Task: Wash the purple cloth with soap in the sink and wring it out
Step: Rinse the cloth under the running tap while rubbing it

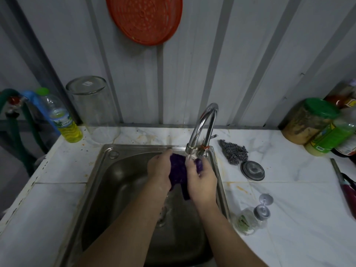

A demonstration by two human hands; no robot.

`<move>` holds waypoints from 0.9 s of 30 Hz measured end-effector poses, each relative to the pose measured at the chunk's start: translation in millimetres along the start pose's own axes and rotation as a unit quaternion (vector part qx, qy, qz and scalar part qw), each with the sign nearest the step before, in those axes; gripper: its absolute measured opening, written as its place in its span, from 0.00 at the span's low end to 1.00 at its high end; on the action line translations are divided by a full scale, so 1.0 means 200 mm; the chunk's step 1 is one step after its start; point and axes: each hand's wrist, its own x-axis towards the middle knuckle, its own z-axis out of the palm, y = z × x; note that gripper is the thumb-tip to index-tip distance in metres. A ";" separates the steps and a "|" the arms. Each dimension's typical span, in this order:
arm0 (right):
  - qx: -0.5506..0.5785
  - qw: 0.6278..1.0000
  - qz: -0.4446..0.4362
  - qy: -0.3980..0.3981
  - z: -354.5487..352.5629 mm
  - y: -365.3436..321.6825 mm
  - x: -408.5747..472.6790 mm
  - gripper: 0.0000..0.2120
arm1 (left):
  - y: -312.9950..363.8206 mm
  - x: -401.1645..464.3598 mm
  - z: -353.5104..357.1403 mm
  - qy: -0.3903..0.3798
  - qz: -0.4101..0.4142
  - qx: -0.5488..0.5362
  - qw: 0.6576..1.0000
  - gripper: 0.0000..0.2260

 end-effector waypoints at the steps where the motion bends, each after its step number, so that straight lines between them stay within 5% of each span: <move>1: 0.037 0.998 -0.044 -0.007 -0.01 -0.01 -0.05 0.09 | 0.02 0.00 0.00 -0.003 -0.018 -0.020 1.000 0.12; 6: -0.021 0.973 -0.224 -0.041 0.01 -0.08 -0.21 0.05 | 0.04 0.00 0.00 -0.023 -0.007 -0.020 1.000 0.21; 11: -0.072 0.996 -0.044 -0.003 0.09 -0.13 -0.06 0.19 | 0.01 -0.07 0.02 -0.084 -0.051 -0.020 0.995 0.21; 15: -0.105 0.991 0.080 -0.019 0.08 -0.06 0.19 0.17 | -0.04 -0.08 0.02 -0.126 -0.025 0.005 0.992 0.20; 19: -0.005 0.977 0.210 -0.020 0.08 0.02 0.23 0.13 | -0.04 -0.10 0.04 -0.119 -0.030 -0.017 0.992 0.16; 22: 0.050 0.947 0.316 -0.017 0.07 0.01 0.17 0.37 | -0.03 -0.10 0.05 -0.107 -0.043 -0.065 0.991 0.15; 24: 0.088 0.941 0.325 -0.040 0.05 0.00 0.11 0.46 | -0.02 -0.08 0.03 -0.126 -0.033 -0.086 0.988 0.13; 27: 0.189 0.949 0.231 -0.100 0.04 0.04 0.02 0.47 | 0.02 -0.07 0.01 -0.180 -0.035 -0.102 0.978 0.14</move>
